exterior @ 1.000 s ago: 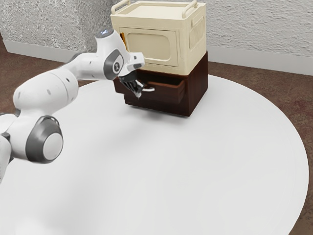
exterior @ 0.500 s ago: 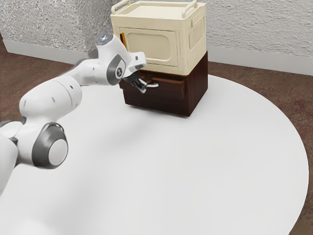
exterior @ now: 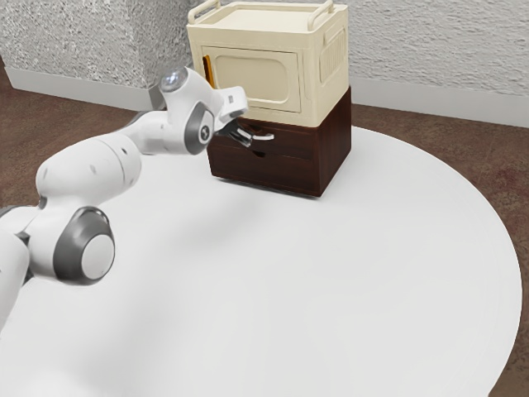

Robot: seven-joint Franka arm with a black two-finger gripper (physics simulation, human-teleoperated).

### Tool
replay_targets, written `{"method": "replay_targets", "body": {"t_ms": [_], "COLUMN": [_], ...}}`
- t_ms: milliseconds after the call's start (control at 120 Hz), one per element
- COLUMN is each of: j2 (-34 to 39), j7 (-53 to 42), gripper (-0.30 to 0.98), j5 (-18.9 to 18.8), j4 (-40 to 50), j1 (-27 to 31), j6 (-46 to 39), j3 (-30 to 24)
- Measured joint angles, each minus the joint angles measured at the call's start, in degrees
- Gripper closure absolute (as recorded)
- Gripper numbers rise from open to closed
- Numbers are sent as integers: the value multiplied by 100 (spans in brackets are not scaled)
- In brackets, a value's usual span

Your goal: Push the drawer handle with one arm to close the drawer

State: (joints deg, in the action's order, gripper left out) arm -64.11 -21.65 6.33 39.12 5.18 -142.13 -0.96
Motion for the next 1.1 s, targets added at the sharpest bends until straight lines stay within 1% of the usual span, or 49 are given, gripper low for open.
{"method": "replay_targets", "body": {"t_ms": [67,233,283,325,375,400,450,508,617,725,883,1100], "j2": [484,3022,3673,4151,4722,4993,5493,5925,6349,6576,6677,6681], "j7": [-12,25,78,142,239,298,415,545,773,962,1181,1401], "gripper": [79,79,79,79,79,78,72,60,37,22,11,4], "j5": [77,441,491,487,343,233,37,-110,-251,-312,-351,-367], "j4": [682,4071,4771,5183,5523,5624,5725,5756,5758,5760,5737,5732], "j1": [-7,-120,-167,-187,-198,-217,-287,-366,-512,-671,-724,-460], "j6": [-98,-167,4,276,744,1022,1614,2303,3284,3967,4524,4837], "j3": [-28,-48,-44,-40,-37,-36,-40,-43,-52,-53,-60,-62]}}
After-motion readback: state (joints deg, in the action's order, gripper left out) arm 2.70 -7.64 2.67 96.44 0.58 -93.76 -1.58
